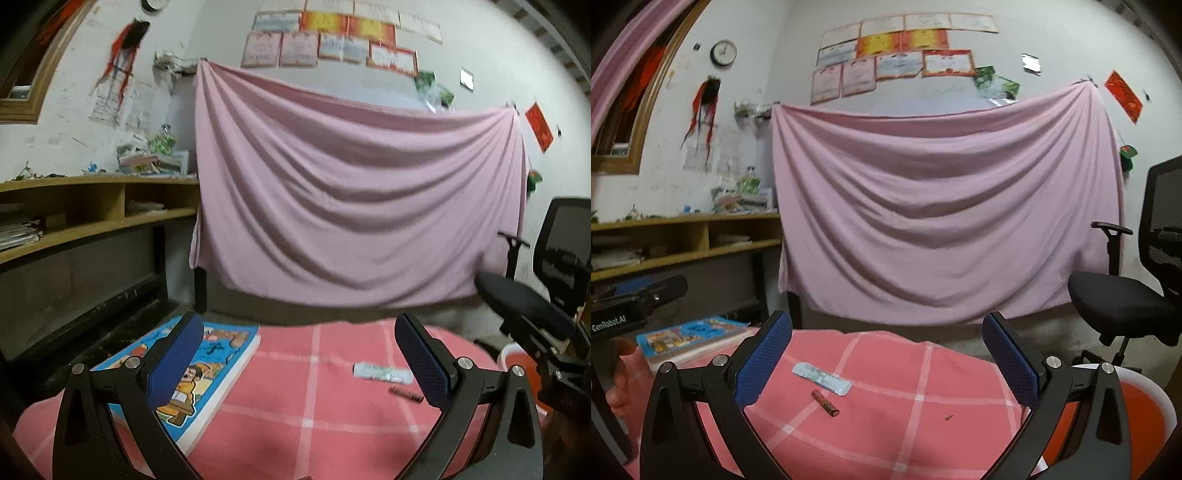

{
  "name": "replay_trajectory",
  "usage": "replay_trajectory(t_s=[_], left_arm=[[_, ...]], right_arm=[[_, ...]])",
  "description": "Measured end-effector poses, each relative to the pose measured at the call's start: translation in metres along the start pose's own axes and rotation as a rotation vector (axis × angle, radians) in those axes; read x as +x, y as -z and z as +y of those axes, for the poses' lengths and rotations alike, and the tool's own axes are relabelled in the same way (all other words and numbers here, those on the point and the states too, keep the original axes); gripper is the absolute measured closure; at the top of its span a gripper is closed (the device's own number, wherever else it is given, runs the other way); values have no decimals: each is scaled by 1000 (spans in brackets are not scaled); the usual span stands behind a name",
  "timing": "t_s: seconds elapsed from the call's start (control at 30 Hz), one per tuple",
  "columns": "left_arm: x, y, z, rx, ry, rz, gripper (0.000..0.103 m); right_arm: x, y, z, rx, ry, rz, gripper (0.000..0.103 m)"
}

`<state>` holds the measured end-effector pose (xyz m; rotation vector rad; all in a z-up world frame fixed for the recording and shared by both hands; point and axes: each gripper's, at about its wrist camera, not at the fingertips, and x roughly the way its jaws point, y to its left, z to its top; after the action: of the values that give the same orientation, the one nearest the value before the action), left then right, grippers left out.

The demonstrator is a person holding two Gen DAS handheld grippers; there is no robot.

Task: Collect trash
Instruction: 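Move both tools back above the table toward the orange battery and paper strip, then grasp the orange battery with the right gripper while the left grasps the white paper strip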

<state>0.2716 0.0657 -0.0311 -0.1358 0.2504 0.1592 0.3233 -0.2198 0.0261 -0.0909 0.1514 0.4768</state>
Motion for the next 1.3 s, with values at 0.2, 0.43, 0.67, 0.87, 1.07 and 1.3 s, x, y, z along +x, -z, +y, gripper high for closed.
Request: replay_trajectory(t_s=[0.2,0.43,0.67,0.87,1.07,1.3], left_arm=[[27,10,-4,25,-11,158,2],[47,20,-9,36,-15,266,2],[60,30,-11,28,16,345,2],[69,33,-16,39,56,399,12],[83,38,-17,36,62,468,37],[103,43,-19,-1,72,543,45]], right_arm=[[21,4,0,6,-9,106,0],[61,18,0,10,-3,340,0],[84,31,3,8,-61,502,8],[97,42,20,-54,-132,607,25],[110,52,29,-80,-206,701,47],[118,53,28,-54,-247,720,54]])
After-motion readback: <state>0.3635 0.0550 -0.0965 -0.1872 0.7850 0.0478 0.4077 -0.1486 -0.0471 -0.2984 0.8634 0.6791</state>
